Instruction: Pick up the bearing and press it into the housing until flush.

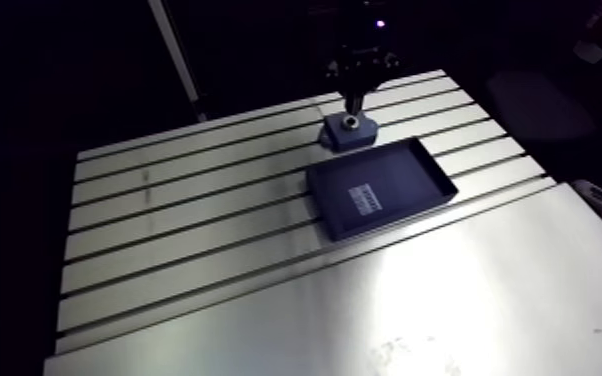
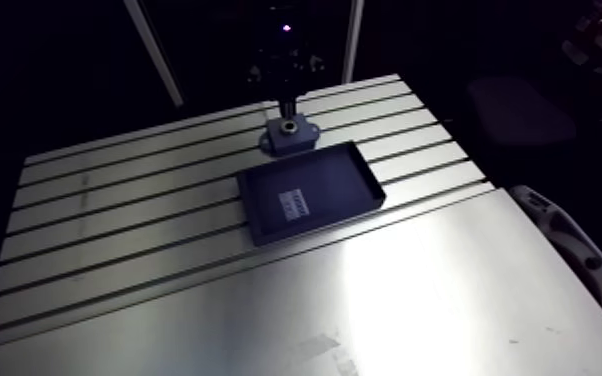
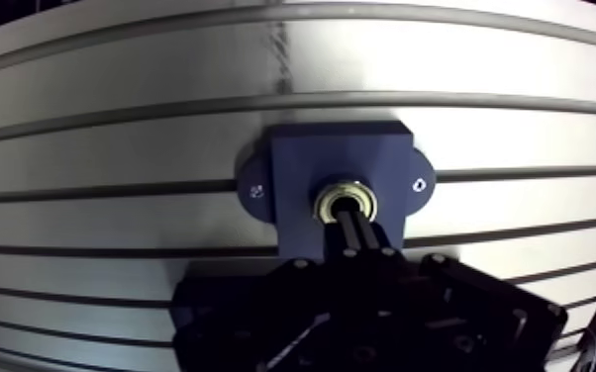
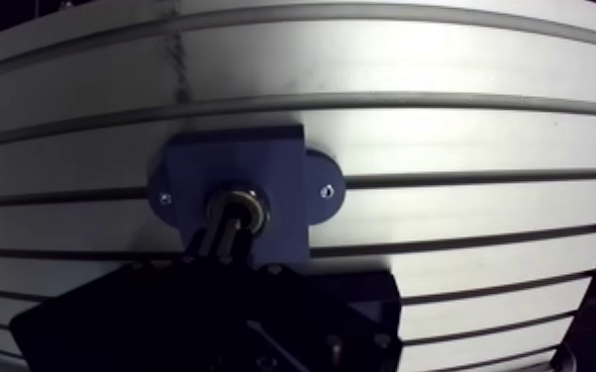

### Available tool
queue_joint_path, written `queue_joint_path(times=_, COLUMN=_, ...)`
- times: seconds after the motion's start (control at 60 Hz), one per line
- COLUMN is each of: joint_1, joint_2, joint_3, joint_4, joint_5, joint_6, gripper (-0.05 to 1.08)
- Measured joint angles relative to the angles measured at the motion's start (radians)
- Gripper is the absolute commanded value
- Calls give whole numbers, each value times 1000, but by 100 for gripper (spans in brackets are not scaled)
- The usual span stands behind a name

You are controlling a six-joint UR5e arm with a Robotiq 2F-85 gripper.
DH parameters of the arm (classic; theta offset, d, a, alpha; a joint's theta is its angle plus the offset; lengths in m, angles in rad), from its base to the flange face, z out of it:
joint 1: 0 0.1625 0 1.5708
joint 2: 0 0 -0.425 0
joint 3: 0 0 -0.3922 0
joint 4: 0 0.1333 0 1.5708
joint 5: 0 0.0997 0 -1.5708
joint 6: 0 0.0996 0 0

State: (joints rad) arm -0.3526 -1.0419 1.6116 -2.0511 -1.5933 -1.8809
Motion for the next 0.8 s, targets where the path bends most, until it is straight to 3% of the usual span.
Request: queue_joint_path(times=0.8, joint_1=-2, joint_2=8, joint_3=10, joint_4=-46, joint_5=6, joint_6=-8, gripper=108)
